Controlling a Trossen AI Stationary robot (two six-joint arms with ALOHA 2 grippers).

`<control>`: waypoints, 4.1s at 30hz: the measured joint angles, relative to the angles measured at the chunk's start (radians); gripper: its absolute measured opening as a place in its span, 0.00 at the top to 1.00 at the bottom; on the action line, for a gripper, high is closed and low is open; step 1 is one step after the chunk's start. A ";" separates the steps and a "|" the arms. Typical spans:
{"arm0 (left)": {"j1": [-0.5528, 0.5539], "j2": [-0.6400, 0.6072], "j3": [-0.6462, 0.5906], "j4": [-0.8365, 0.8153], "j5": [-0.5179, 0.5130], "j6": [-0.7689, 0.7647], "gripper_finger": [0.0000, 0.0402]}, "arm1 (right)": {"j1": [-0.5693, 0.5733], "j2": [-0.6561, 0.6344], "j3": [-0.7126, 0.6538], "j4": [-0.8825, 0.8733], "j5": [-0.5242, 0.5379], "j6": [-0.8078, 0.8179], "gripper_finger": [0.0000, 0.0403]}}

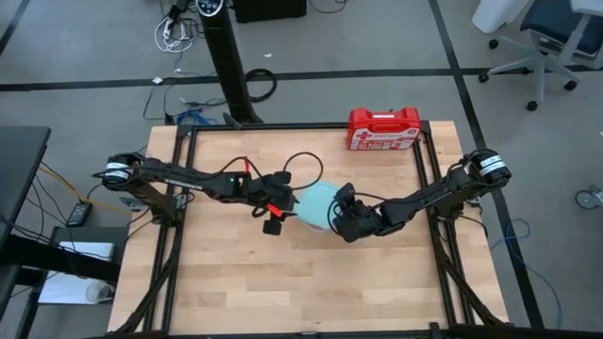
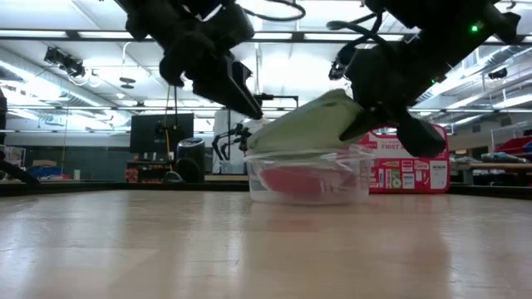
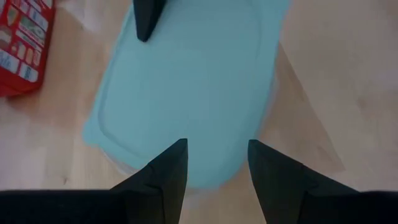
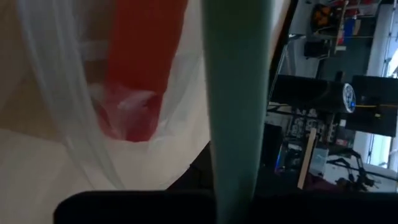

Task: Roll bandage
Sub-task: Close the plastic container

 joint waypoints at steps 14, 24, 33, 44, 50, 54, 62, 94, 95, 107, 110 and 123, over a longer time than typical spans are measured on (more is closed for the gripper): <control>0.001 0.068 0.000 0.062 -0.049 0.025 0.57 | -0.009 0.001 -0.002 0.027 -0.182 0.084 0.77; 0.001 0.071 0.000 0.052 -0.048 0.021 0.57 | 0.008 0.001 0.011 0.009 -0.208 0.051 0.66; 0.001 0.071 0.000 0.048 -0.031 0.020 0.57 | -0.009 -0.001 0.021 -0.011 -0.283 0.068 0.67; 0.001 0.062 0.053 -0.039 -0.029 0.053 0.57 | -0.060 -0.001 0.021 -0.019 -0.290 0.024 0.66; 0.016 0.062 0.126 -0.160 -0.059 0.085 0.57 | -0.112 0.000 0.047 -0.060 -0.283 -0.015 0.66; 0.016 0.062 0.139 -0.165 0.005 0.081 0.57 | -0.156 0.000 0.050 -0.083 -0.280 -0.022 0.67; -0.009 0.111 0.136 -0.168 -0.029 0.080 0.57 | -0.168 0.000 0.050 -0.067 -0.278 -0.030 0.67; -0.010 0.227 0.164 -0.063 -0.235 0.025 0.57 | -0.093 -0.017 0.212 -0.311 -0.356 0.104 0.67; -0.010 0.227 0.171 -0.063 -0.237 0.027 0.57 | -0.091 -0.020 0.212 -0.312 -0.360 0.111 0.67; -0.011 0.227 0.214 -0.103 -0.229 0.082 0.57 | -0.059 -0.024 0.212 -0.316 -0.397 0.143 0.67; -0.010 0.227 0.215 -0.112 -0.229 0.081 0.57 | -0.058 -0.025 0.212 -0.320 -0.418 0.175 0.67; -0.009 0.227 0.215 -0.091 -0.230 0.081 0.57 | -0.023 -0.030 0.213 -0.346 -0.485 0.323 0.67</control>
